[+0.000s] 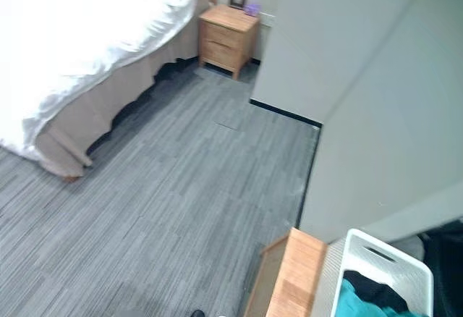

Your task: Pick up bed clothes into laundry basket.

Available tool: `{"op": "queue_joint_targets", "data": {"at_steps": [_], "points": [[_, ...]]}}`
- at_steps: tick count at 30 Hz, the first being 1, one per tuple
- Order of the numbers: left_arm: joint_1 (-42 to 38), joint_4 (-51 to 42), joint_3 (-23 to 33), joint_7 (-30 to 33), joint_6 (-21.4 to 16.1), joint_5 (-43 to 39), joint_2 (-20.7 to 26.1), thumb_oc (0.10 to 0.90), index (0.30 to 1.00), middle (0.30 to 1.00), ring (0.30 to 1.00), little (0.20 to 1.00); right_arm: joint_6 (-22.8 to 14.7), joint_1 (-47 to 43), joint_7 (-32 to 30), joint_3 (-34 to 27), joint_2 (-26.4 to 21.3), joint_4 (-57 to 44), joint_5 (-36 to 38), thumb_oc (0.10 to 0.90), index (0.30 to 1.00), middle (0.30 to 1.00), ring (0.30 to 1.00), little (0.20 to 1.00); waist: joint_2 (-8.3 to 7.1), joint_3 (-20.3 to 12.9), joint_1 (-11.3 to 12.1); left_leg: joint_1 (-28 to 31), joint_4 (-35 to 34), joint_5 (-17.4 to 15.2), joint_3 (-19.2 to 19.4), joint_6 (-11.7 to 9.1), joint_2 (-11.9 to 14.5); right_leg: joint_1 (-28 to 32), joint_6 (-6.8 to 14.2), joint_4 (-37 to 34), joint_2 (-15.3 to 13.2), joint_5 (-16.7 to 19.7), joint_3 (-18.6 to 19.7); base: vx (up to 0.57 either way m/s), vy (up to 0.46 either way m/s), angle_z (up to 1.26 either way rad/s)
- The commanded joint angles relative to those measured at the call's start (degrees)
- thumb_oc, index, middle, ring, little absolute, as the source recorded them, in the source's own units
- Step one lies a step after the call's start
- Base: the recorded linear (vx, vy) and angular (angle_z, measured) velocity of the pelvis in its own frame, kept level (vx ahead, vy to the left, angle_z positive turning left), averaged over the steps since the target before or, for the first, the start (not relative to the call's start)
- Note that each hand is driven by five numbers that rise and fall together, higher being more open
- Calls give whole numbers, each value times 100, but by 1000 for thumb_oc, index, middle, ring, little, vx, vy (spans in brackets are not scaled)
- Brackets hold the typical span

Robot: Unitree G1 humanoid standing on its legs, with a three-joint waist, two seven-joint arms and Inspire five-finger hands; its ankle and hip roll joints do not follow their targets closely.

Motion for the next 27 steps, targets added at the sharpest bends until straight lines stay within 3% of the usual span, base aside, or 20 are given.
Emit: {"op": "queue_joint_targets", "data": {"at_steps": [1,4,5,6,8,9,10,11,14,16,17,18,19,22,24,25,26,27], "points": [[-601,-894,-299,-193,-321,320,-72,800,900,900,900,900,-30,-376,71,23,185,-461,-111,800,900,900,900,900,145,-52,-416,-155,-1563,258,40,919,-528,-588,892,278,-1098,398,23,-293,432,248],[-710,-1108,-551,-228,-337,512,-6,800,900,900,900,900,-85,-604,-23,2,205,-812,-27,800,900,900,900,900,221,19,-440,-25,-2292,141,-290,1193,-853,-909,1112,862,-1491,648,41,-215,361,164],[-727,-1170,-617,-180,-385,647,72,800,900,900,900,900,-122,-758,-80,87,220,-1174,-14,800,900,900,900,900,229,102,-469,-15,-2466,158,-435,1323,-1042,-1072,1235,1061,-1652,696,301,-162,266,106],[-731,-1169,-612,-178,-386,650,73,800,900,900,900,900,-115,-759,-83,90,222,-1183,-14,800,900,900,900,900,219,107,-465,-8,-2476,160,-427,1334,-1058,-1084,1244,1082,-1670,694,317,-145,241,35],[-738,-1104,-564,-133,-386,699,162,800,900,900,900,900,-119,-839,-52,172,276,-1259,-29,800,900,900,900,900,181,148,-495,11,-2509,133,-526,1397,-1151,-1147,1351,1195,-1669,723,828,-127,76,1],[-677,-997,-530,-134,-389,682,234,800,900,900,900,900,-86,-895,7,256,303,-1165,-60,800,900,900,900,900,107,139,-588,-152,-2481,290,-708,1468,-1240,-1208,1494,1194,-1424,838,1938,-161,16,14],[-676,-997,-530,-134,-389,682,235,800,900,900,900,900,-87,-895,7,257,304,-1164,-60,800,900,900,900,900,106,135,-585,-156,-2481,289,-704,1468,-1241,-1215,1495,1197,-1424,838,1944,-151,3,41],[-650,-897,-593,-188,-357,797,232,800,900,900,900,900,-51,-853,38,212,329,-906,-41,800,900,900,900,900,144,37,-613,-236,-2539,409,-1002,1465,-1277,-1041,1542,1170,-1113,615,2689,-14,6,67],[-604,-831,-678,-213,-330,910,229,800,900,900,900,900,-5,-745,101,184,369,-500,-94,800,900,900,900,900,177,-57,-491,-349,-2578,554,-1327,1473,-1301,-783,1475,1289,-932,374,2828,-45,-53,102],[-547,-832,-700,-202,-338,893,244,800,900,900,900,900,18,-654,136,286,397,-330,-248,800,900,900,900,900,130,-160,-312,-518,-2606,671,-1522,1435,-1321,-568,1360,984,-790,162,2724,-144,-154,91],[-483,-839,-618,-197,-351,828,223,800,900,900,900,900,68,-606,154,423,410,-214,-465,800,900,900,900,900,60,-217,-73,-692,-2613,812,-1683,1369,-1358,-331,1294,510,-806,151,2410,-117,-147,65],[-481,-841,-617,-197,-351,827,224,800,900,900,900,900,66,-607,154,424,411,-212,-465,800,900,900,900,900,60,-219,-85,-696,-2610,813,-1695,1368,-1359,-324,1294,500,-806,153,2397,-168,-289,66],[-400,-878,-572,-213,-387,663,132,800,900,900,900,900,89,-651,211,652,380,-121,-727,800,900,900,900,900,33,-217,74,-811,-2627,970,-1866,1256,-1290,-173,1236,40,-655,227,2409,-67,-158,51],[-329,-894,-577,-233,-397,591,62,800,900,900,900,900,41,-665,172,816,319,-308,-890,800,900,900,900,900,-18,-154,171,-1045,-2317,983,-2032,1190,-1288,-96,1180,-114,-684,314,2271,-67,-146,50],[-354,-858,-609,-249,-376,565,-32,800,900,900,900,900,-35,-763,97,661,188,-531,-658,800,900,900,900,900,-93,-33,112,-1143,-1692,770,-1626,1207,-1216,-190,1126,-79,-777,407,2063,-211,-97,46],[-330,-799,-594,-275,-352,606,-79,800,900,900,900,900,-63,-809,70,538,161,-539,-502,800,900,900,900,900,-123,-34,49,-1053,-1341,664,-1209,1229,-1112,-232,1068,-72,-812,443,1908,-227,-48,65],[-267,-695,-573,-329,-308,719,-110,800,900,900,900,900,-86,-790,95,409,188,-512,-337,800,900,900,900,900,-69,-104,-16,-750,-1500,511,-878,1192,-1068,-220,1042,-123,-782,406,1673,-155,-34,61],[-266,-695,-573,-329,-308,719,-111,800,900,900,900,900,-86,-789,95,409,187,-512,-336,800,900,900,900,900,-68,-102,-17,-745,-1503,512,-879,1191,-1068,-216,1042,-124,-782,406,1672,-99,28,69]]}}
